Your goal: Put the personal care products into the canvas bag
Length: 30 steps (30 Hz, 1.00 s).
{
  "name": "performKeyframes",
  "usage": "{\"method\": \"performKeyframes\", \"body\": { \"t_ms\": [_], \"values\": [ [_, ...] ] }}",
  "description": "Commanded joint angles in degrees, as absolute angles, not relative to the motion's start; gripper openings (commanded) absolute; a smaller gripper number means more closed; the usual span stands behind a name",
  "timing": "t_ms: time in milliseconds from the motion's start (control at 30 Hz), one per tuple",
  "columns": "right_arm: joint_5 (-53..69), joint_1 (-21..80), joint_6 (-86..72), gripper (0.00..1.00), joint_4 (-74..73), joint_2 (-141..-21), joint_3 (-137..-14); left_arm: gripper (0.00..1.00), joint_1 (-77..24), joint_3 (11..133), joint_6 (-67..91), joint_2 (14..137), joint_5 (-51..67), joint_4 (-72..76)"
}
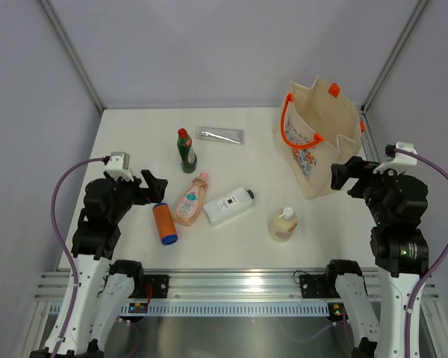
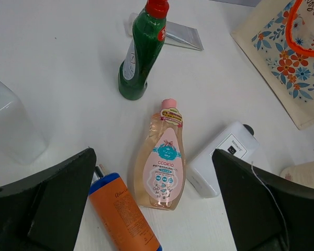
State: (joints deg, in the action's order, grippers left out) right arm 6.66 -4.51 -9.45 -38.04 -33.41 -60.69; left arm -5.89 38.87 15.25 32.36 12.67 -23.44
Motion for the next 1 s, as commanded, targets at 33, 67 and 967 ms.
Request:
{"method": "performKeyframes", "body": {
  "t_ms": [33, 67, 967],
  "values": [
    [22.67, -4.66, 2.32, 0.99, -39.72, -32.87, -63.19, 0.99, -5.71, 40.87, 14.15, 32.17, 14.59, -20.74],
    [29.90, -4.66, 9.68, 0.99, -45.12, -33.65, -63.63, 0.99, -5.63, 40.87, 14.15, 32.08, 14.59, -20.74],
    [31.56, 22.59, 65.81, 0.99, -66.20, -53.35, -59.95, 0.99, -5.62, 39.99, 14.06, 34.36, 19.69, -18.37]
  ]
}}
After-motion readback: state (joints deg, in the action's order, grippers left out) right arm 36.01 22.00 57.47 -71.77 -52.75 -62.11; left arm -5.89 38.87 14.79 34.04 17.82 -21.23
